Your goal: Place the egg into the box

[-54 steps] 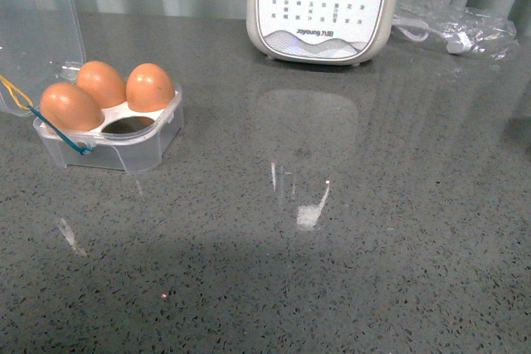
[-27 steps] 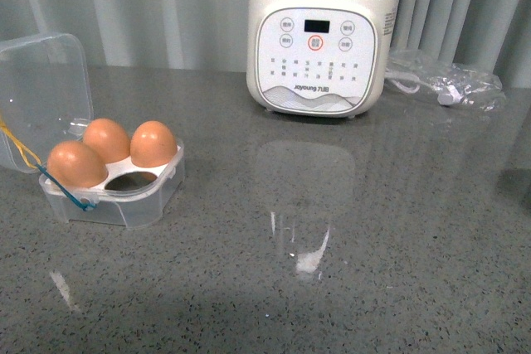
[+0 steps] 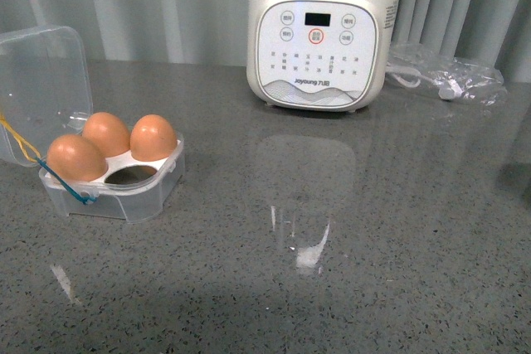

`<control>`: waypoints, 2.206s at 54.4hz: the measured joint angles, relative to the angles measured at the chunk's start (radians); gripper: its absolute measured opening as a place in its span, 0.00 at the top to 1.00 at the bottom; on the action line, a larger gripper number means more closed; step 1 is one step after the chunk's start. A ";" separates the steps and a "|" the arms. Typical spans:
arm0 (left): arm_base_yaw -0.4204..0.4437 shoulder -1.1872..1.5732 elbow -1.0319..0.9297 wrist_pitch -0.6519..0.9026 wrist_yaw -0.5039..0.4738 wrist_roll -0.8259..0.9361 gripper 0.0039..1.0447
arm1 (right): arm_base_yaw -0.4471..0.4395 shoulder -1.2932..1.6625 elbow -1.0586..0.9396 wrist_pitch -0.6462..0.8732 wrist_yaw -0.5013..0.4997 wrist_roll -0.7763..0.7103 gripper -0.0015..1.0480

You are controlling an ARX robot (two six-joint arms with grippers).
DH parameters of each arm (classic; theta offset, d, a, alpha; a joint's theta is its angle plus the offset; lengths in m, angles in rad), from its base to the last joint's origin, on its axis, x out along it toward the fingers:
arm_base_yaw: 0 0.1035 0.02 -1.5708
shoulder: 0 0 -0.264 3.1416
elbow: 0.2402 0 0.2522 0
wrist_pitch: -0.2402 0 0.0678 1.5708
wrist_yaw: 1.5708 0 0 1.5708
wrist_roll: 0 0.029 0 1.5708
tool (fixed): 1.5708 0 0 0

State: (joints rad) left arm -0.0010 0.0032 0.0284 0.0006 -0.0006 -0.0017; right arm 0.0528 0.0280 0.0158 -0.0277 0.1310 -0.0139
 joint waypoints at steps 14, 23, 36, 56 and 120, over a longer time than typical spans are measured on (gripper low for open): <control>0.000 0.000 0.000 0.000 0.000 0.000 0.06 | -0.074 0.330 0.139 0.371 -0.069 -0.070 0.07; 0.000 0.000 0.000 0.000 0.000 0.000 0.06 | -0.174 0.652 0.271 0.533 -0.164 -0.051 0.07; 0.000 0.000 0.000 0.000 0.000 0.000 0.06 | -0.269 1.039 0.532 0.440 -0.248 0.050 0.07; 0.000 0.000 0.000 0.000 0.000 0.000 0.06 | -0.249 1.273 0.660 0.314 -0.318 0.021 0.07; 0.000 0.000 0.000 0.000 0.000 0.000 0.06 | -0.239 1.371 0.601 0.397 -0.377 -0.174 0.21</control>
State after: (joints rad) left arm -0.0010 0.0032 0.0284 0.0006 -0.0006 -0.0017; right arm -0.1860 1.3991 0.6170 0.3695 -0.2462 -0.1879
